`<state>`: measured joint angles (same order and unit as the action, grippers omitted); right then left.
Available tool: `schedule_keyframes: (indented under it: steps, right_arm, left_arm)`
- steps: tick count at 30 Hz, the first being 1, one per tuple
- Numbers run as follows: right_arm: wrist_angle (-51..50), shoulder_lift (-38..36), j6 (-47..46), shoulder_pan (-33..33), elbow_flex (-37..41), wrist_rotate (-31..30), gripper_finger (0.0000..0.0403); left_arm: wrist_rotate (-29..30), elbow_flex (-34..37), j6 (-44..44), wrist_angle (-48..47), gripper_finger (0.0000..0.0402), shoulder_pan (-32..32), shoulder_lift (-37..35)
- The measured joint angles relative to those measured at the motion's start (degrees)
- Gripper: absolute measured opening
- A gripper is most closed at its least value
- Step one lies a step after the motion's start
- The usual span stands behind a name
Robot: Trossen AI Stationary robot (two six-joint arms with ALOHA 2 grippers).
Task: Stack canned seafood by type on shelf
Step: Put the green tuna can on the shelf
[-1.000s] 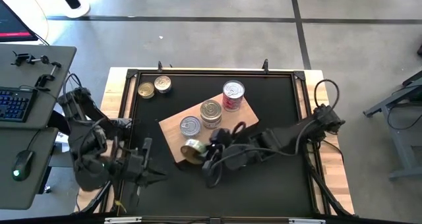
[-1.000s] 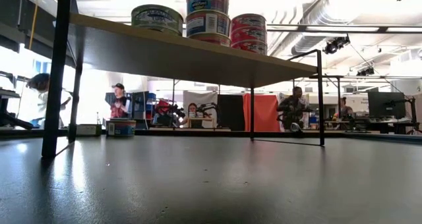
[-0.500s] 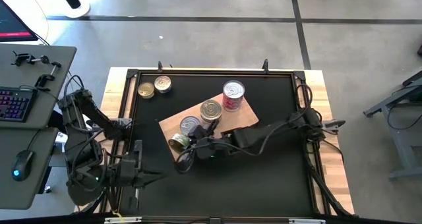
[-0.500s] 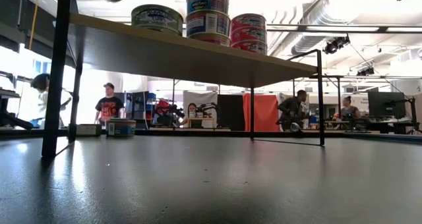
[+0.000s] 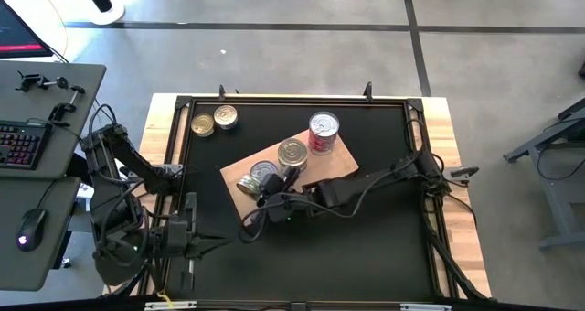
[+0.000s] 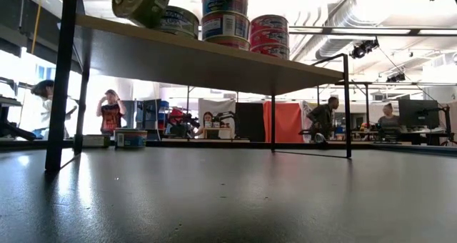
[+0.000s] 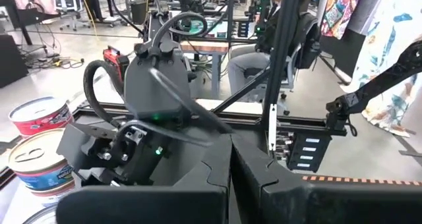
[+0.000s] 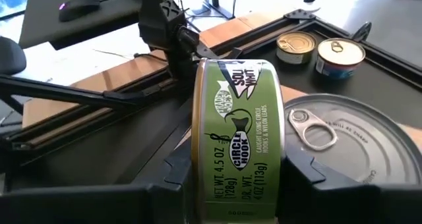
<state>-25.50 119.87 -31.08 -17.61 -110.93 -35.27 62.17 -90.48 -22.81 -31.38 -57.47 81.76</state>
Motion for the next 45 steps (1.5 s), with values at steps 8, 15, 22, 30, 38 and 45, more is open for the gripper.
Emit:
schedule_keyframes:
  steps: [8, 15, 22, 30, 38, 45]
  right_arm:
    - [-1.7, 0.9, 1.6, 0.0, 0.0, 0.9, 0.0117]
    - [-3.7, 1.9, 1.6, 0.1, 0.0, -2.0, 0.0117]
    - [-3.6, 1.9, 1.6, 0.3, 0.0, -5.3, 0.0117]
    - [-5.6, 1.9, 1.0, 0.2, 0.0, -6.6, 0.0117]
    - [-5.0, 1.9, -3.6, -0.1, 0.0, -4.5, 0.0117]
    - [-1.4, 1.8, -13.5, -0.9, 0.0, 8.8, 0.0117]
  left_arm:
    - [0.1, 0.0, 0.0, -0.9, 0.0000, 0.1, 0.0]
    - [0.2, 0.0, -0.1, -1.2, 0.0000, 0.1, 0.0]
    - [0.2, 0.0, -1.1, -1.5, 0.0000, 0.1, 0.0]
    - [0.2, 0.0, -1.2, -1.6, 0.0000, 0.1, 0.0]
    - [0.2, 0.0, -1.2, -1.6, 0.0000, 0.1, 0.0]
    - [0.2, 0.0, -1.2, -1.7, 0.0000, 0.1, 0.0]
